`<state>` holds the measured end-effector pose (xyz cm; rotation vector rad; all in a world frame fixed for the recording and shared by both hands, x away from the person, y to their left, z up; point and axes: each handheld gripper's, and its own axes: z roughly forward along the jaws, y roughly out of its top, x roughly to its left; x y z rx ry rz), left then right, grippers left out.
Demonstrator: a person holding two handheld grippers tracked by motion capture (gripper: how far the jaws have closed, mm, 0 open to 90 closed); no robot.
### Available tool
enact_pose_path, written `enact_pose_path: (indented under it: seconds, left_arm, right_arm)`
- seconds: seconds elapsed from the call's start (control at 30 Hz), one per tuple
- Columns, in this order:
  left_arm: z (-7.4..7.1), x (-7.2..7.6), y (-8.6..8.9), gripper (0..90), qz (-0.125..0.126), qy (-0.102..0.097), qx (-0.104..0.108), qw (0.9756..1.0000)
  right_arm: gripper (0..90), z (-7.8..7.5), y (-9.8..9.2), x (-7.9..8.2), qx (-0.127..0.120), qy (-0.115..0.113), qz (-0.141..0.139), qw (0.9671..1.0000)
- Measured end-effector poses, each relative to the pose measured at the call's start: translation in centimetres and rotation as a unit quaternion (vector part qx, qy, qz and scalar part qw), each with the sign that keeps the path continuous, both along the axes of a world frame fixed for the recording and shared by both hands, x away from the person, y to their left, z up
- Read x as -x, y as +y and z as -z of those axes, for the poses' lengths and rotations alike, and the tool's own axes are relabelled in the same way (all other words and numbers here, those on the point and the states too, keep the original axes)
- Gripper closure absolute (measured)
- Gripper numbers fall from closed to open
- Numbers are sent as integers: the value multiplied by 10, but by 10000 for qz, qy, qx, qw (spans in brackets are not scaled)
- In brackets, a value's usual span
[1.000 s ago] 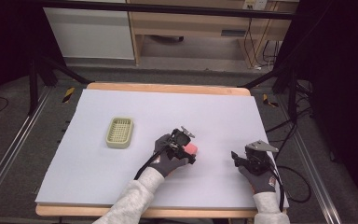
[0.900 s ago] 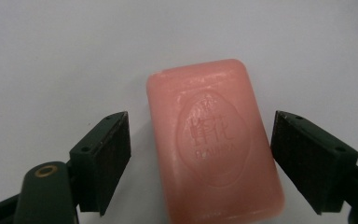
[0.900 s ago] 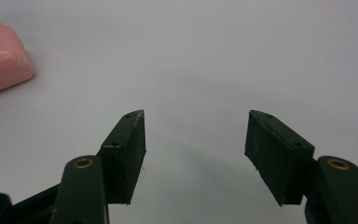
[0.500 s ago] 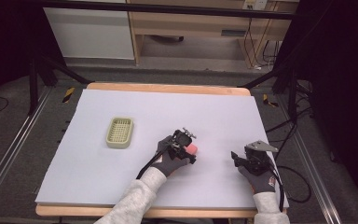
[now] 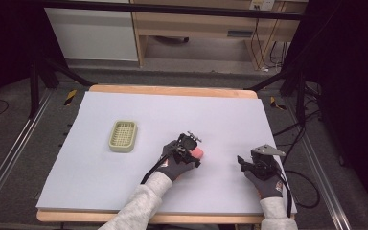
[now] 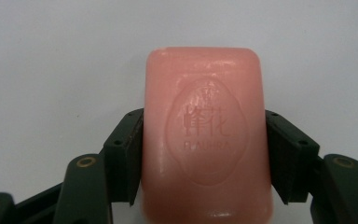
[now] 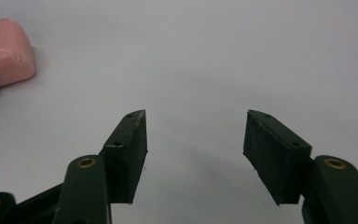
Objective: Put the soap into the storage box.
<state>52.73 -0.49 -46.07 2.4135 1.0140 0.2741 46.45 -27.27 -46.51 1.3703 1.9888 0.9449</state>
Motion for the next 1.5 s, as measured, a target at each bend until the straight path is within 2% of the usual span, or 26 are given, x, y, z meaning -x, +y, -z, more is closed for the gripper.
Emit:
enact_pose_path:
  seconds: [0.4,0.7,0.83,0.97,1.1,1.43,1.5]
  left_arm:
    - [-1,1,1,370,74,14,-24,10000]
    - [-15,7,12,370,148,-82,81,9998]
    - [-27,11,23,371,160,-188,143,9996]
    - [-36,14,35,370,93,-240,263,9993]
    - [-43,14,49,370,44,-261,291,9992]
    - [-62,17,87,370,-279,-467,414,9977]
    - [-65,17,95,370,-314,-497,386,9975]
  right_arm:
    - [399,1,0,0,-29,42,8,10000]
    - [399,1,0,0,-38,44,8,10000]
    - [399,1,0,0,-7,20,20,10000]
    - [399,1,-1,1,-25,-9,40,10000]
    - [399,1,-2,2,-60,-36,65,10000]
    - [393,3,0,1,33,-28,32,10000]
    - [393,3,0,2,30,-27,39,10000]
